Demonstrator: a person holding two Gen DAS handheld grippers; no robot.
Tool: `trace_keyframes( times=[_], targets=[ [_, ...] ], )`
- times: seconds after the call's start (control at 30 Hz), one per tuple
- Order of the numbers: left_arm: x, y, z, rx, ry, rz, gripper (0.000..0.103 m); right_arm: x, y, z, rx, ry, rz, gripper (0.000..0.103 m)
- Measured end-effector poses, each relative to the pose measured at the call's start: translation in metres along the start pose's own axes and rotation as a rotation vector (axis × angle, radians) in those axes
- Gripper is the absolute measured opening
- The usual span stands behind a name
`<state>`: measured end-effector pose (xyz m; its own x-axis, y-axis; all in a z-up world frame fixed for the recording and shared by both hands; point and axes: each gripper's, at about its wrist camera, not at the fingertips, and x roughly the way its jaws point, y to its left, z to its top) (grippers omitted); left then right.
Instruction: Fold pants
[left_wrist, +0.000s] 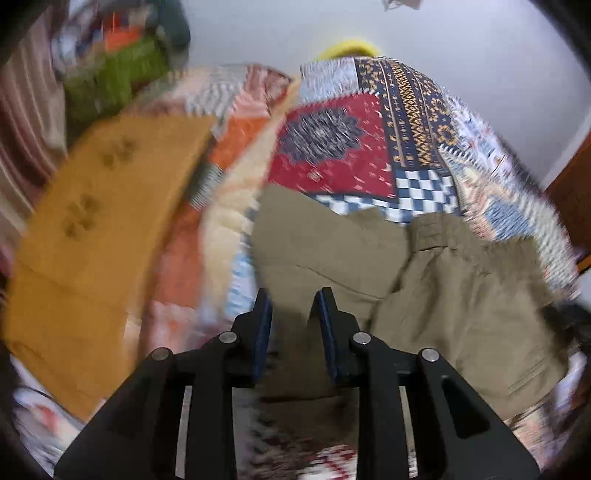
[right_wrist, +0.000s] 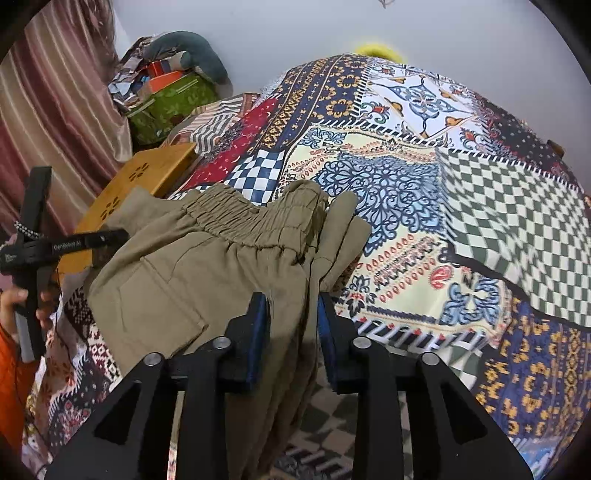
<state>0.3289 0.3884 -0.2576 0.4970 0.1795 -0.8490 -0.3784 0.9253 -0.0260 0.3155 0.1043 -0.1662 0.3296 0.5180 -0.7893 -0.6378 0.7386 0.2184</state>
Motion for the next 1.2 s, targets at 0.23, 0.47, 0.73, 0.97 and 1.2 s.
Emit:
trace_keyframes(
  times=[0.23, 0.47, 0.73, 0.97, 1.2],
  targets=[
    [-0.027, 0.0, -0.014, 0.035, -0.018, -0.048, 0.026, -0.027, 0.017, -0.002, -0.062, -0.064, 0.032, 0.031],
    [-0.007, -0.035, -0.039, 0.106, 0.031, -0.071, 0.029, -0.002, 0.032, -0.021, -0.127, 0.025, 0.024, 0.032],
    [0.011, -0.024, -0.042, 0.038, 0.061, -0.083, 0.032, -0.008, 0.029, -0.028, -0.133, 0.032, 0.031, 0.038],
    [-0.045, -0.033, -0.043, 0.058, -0.018, -0.064, 0.032, -0.042, 0.035, -0.027, -0.115, -0.008, 0.043, 0.039],
    [-0.138, -0.059, -0.049, 0.093, -0.168, -0.126, 0.032, -0.101, 0.047, -0.021, -0.113, -0.131, 0.064, 0.039]
  ],
)
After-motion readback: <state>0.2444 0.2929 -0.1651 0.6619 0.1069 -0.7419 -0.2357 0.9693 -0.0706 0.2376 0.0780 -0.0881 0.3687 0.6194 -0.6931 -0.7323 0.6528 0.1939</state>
